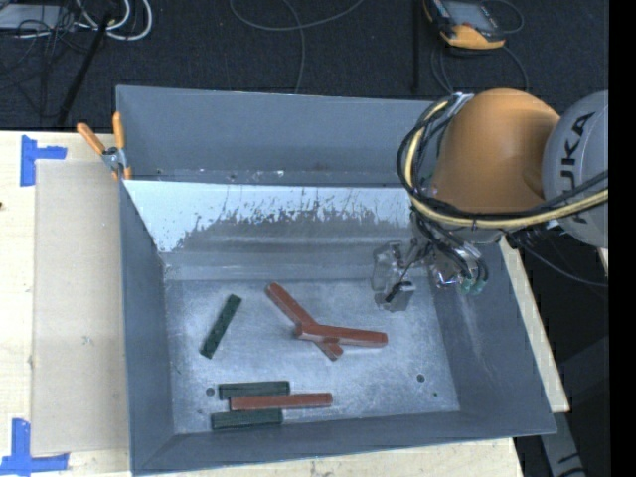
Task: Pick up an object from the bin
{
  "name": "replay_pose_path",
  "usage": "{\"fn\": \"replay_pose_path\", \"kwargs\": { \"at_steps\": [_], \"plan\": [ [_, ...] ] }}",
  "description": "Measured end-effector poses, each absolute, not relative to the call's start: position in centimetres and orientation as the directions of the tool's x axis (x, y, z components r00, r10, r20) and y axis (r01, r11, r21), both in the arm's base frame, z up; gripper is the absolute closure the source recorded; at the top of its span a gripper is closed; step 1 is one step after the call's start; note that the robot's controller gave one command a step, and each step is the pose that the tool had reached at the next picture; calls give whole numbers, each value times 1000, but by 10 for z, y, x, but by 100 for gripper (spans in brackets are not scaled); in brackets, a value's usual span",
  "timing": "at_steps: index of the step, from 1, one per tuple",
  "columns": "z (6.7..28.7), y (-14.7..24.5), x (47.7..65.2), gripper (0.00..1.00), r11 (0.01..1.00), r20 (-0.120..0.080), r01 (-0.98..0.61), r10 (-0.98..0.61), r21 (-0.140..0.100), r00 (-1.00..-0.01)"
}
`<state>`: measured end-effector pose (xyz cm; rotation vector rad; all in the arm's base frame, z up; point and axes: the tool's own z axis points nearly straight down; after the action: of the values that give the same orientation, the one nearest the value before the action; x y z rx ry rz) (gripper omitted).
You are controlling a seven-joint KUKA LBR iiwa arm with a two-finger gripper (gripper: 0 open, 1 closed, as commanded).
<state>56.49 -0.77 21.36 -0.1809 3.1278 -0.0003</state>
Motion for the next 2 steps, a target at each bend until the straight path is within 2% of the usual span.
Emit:
{"fn": "replay_pose_path", "kwargs": {
  "at_steps": [1,2],
  "plan": [
    [210,-8,564,0,993,-1,-115,-115,0,-993],
    [68,-48,543,0,987,9,-162,-162,2,-987]
  ]
}}
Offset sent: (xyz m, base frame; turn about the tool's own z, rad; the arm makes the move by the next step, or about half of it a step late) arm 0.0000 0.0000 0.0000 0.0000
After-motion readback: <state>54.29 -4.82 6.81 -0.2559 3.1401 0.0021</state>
